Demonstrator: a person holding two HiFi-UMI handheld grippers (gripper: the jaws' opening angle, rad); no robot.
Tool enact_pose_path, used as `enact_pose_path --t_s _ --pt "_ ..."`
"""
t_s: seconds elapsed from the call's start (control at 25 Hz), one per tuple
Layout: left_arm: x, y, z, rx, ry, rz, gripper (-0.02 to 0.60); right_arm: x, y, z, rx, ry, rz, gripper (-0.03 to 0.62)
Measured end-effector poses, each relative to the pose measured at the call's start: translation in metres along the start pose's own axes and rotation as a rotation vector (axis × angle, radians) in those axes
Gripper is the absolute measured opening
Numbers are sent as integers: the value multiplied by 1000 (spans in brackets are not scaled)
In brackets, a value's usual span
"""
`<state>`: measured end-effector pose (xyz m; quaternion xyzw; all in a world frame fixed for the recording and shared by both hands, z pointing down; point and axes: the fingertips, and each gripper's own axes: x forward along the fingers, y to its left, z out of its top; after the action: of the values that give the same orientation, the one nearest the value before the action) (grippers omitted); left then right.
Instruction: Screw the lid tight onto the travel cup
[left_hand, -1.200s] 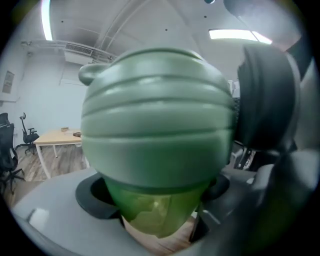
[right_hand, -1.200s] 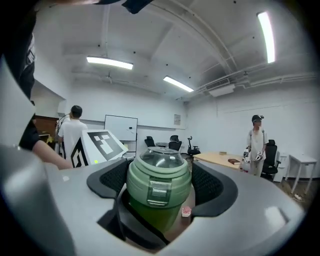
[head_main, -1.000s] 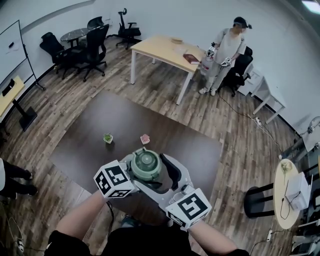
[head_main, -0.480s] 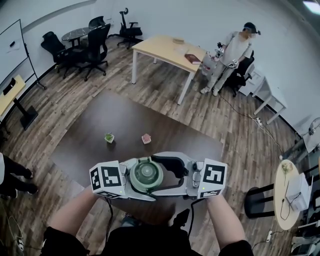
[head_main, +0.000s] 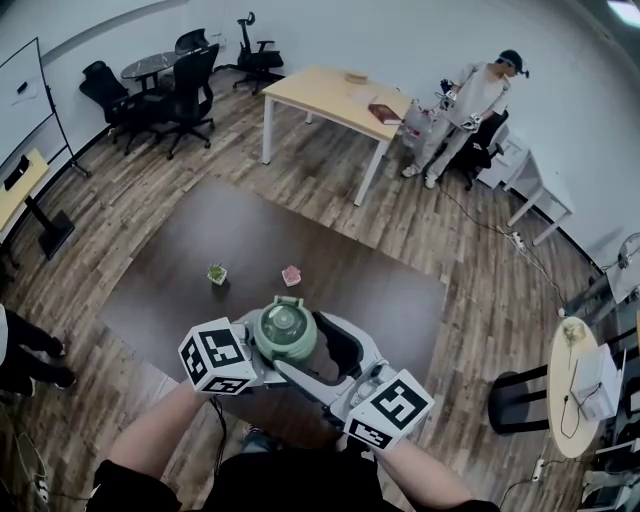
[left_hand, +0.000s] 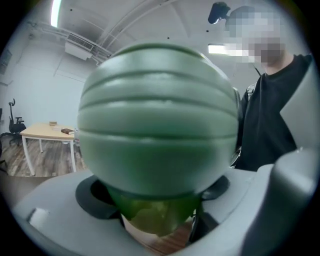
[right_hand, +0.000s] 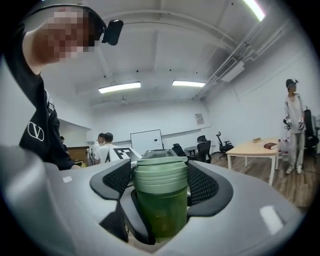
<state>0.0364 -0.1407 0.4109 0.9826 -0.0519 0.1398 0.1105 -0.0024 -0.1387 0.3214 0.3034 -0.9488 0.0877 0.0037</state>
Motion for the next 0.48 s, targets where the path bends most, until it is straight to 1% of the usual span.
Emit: enact_pose_path --t_s 0.08,0.16,0.24,0.28,0.36,0.44,0.48 --pt "1 3 0 3 3 10 405 -1 -2 0 -1 -2 -11 364" --pt "2 6 2 17 -2 24 405 -2 -4 0 -5 -3 3 364" --pt "2 13 5 37 -19 73 407 -3 -8 1 0 -20 9 364" --pt "0 19 7 43 -33 112 408 -5 -12 1 7 -35 -1 364" --pt "-8 33 9 36 -82 212 408 -13 -23 -3 16 -57 -51 365" --pt "-22 50 10 26 -146 347 408 -25 -43 -13 26 -50 -134 365" --pt "-31 58 9 27 -172 422 408 -33 -56 -19 38 -48 -190 365"
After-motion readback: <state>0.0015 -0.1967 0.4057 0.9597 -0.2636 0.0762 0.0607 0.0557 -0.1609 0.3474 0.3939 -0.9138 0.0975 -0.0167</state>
